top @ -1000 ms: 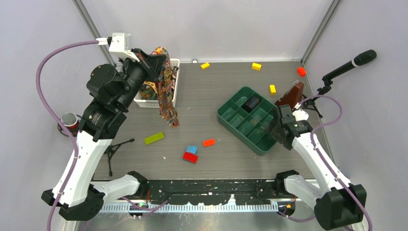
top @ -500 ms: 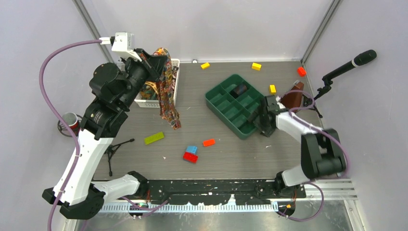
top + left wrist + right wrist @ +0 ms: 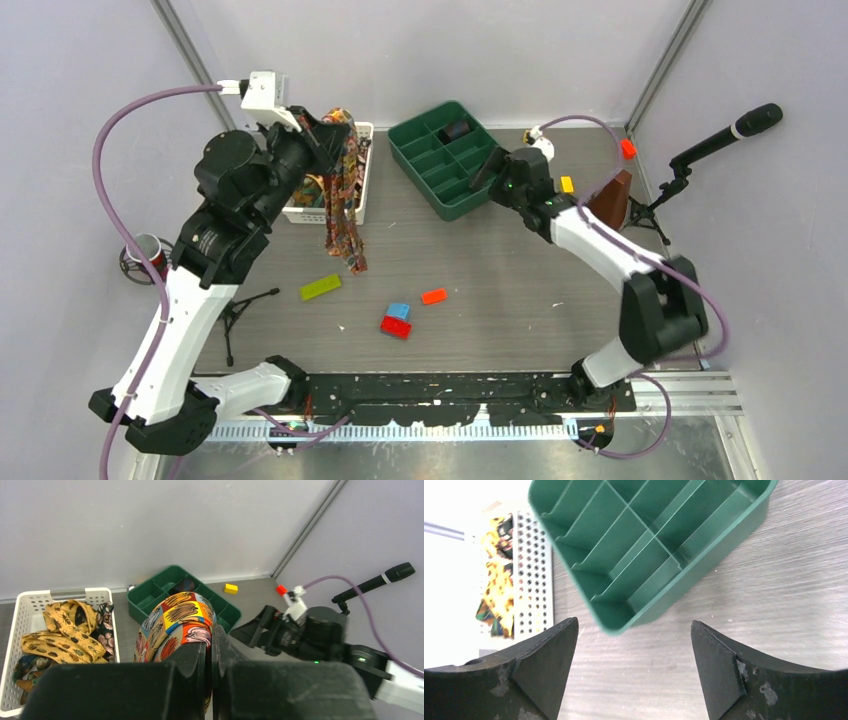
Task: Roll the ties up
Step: Move the storage box to the corner of the board, then place the tie at the center of the board.
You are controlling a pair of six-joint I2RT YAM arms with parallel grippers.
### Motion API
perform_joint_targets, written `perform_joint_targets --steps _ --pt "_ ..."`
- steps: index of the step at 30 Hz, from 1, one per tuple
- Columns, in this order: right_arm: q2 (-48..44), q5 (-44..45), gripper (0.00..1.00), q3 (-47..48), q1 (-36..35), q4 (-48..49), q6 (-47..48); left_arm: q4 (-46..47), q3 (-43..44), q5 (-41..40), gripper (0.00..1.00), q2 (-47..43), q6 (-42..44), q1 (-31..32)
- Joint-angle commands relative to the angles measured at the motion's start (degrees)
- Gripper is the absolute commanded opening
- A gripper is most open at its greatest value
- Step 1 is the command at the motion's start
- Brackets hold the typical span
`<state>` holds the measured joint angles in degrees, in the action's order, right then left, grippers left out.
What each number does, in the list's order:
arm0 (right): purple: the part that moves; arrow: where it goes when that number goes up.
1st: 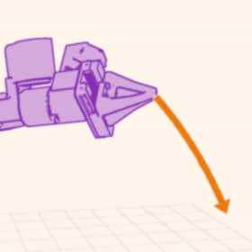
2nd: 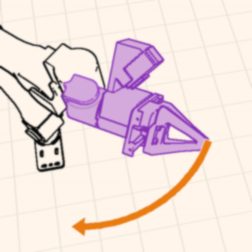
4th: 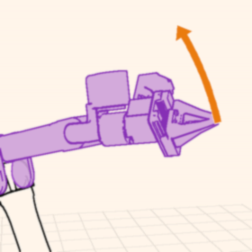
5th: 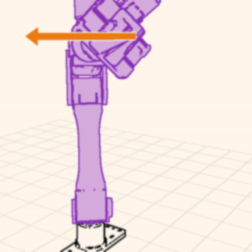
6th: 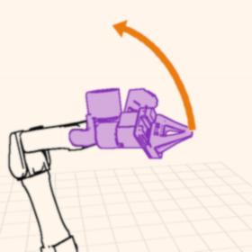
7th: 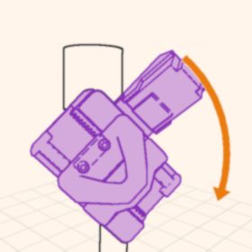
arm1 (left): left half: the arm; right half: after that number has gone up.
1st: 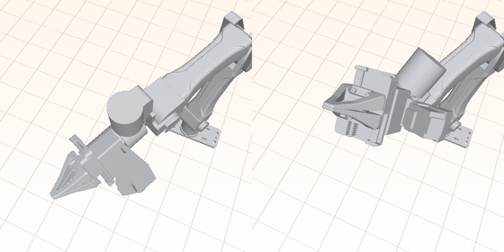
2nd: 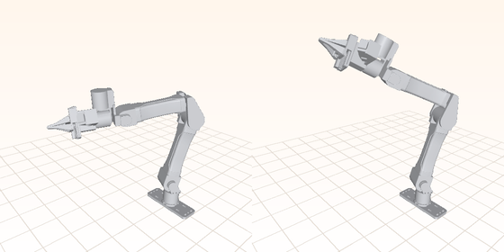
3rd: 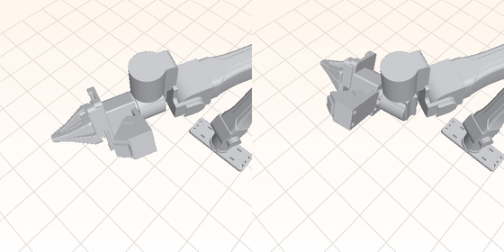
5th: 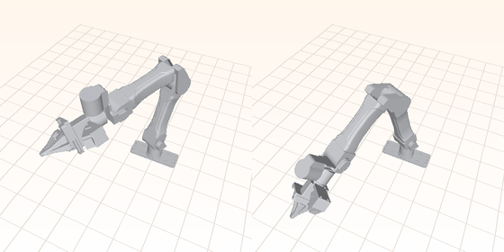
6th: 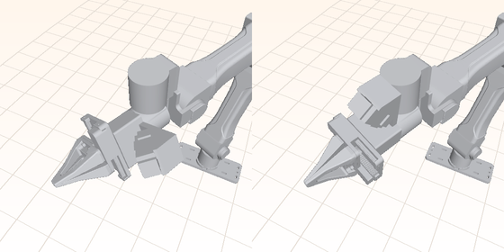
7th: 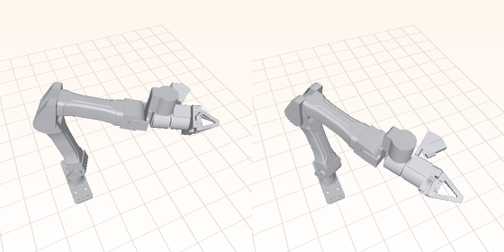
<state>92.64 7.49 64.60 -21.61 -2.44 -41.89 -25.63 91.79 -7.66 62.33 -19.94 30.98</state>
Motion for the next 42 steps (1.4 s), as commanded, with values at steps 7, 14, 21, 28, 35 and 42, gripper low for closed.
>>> perform_joint_targets --steps 7,14,21,28,35,42 --pt "-32.4 -7.0 0.94 -15.5 -0.2 -3.8 12.8 6.6 -3.3 0.8 0.0 2.5 -5.3 -0.3" --pt "-38.3 -10.0 0.99 -17.9 -8.3 7.5 15.6 12.3 -8.7 -6.9 0.0 4.2 -17.3 -0.3" --pt "-31.4 -7.7 1.0 -16.1 -19.8 20.8 18.9 5.5 -5.9 -12.9 0.0 8.2 -24.1 0.7" --pt "-22.0 -6.6 1.0 -11.7 -24.7 33.3 19.8 3.7 -7.2 -20.4 0.0 8.3 -27.6 3.3" --pt "-12.0 -4.5 1.0 -7.1 -27.5 42.3 20.5 0.6 -6.5 -24.2 0.0 8.3 -28.4 5.5" --pt "-7.0 -3.5 1.0 -4.7 -30.1 47.5 20.9 -1.9 -6.9 -25.3 0.0 8.1 -29.4 6.0"
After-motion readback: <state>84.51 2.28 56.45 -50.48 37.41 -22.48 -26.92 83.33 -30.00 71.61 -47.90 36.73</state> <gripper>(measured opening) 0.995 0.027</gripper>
